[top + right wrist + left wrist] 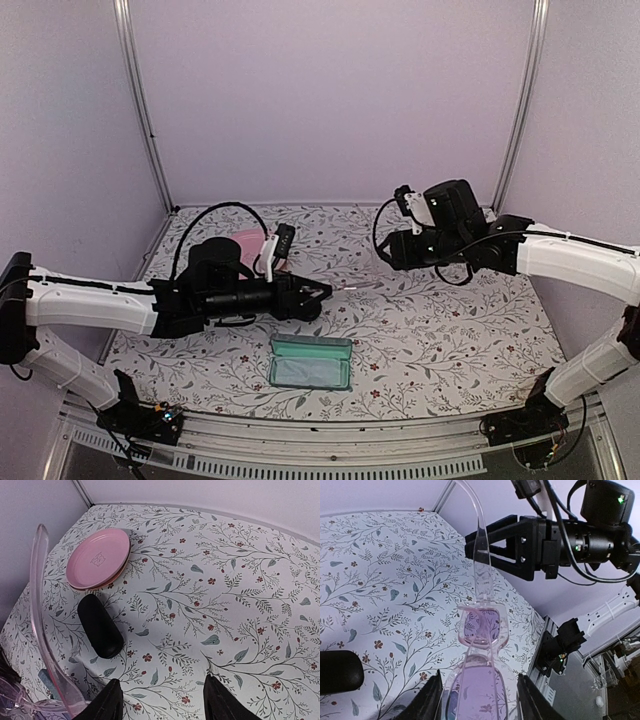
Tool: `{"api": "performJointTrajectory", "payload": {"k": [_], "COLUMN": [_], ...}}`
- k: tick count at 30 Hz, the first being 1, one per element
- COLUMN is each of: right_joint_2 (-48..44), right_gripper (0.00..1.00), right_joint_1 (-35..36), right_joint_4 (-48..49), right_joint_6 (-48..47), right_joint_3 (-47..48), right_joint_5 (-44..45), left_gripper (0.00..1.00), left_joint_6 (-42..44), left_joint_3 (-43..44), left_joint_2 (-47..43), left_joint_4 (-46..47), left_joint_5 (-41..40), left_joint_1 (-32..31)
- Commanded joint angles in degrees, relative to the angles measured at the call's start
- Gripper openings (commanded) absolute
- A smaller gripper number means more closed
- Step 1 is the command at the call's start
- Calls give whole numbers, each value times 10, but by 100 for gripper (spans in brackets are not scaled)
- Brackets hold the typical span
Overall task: Organize the sunglasses
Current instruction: Close the left temple of the sunglasses on the sunglasses.
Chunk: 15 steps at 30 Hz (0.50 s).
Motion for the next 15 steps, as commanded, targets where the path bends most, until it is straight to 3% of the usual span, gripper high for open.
{"api": "performJointTrajectory", "payload": {"k": [1, 15], "right_joint_2": [9, 19], "right_gripper": [57, 57], "right_joint_1": [29, 86], "right_joint_4": [-8, -33], "right_joint_6": [-32, -90], "right_joint_3": [34, 32], "right_joint_5": [-21, -49], "left_gripper": [13, 13], "left_joint_6": [9, 24], "left_joint_3": [-2, 4], "left_joint_2": [-1, 6], "left_joint_4": [23, 17], "left_joint_5": [14, 25], "left_joint_1": [7, 9]}}
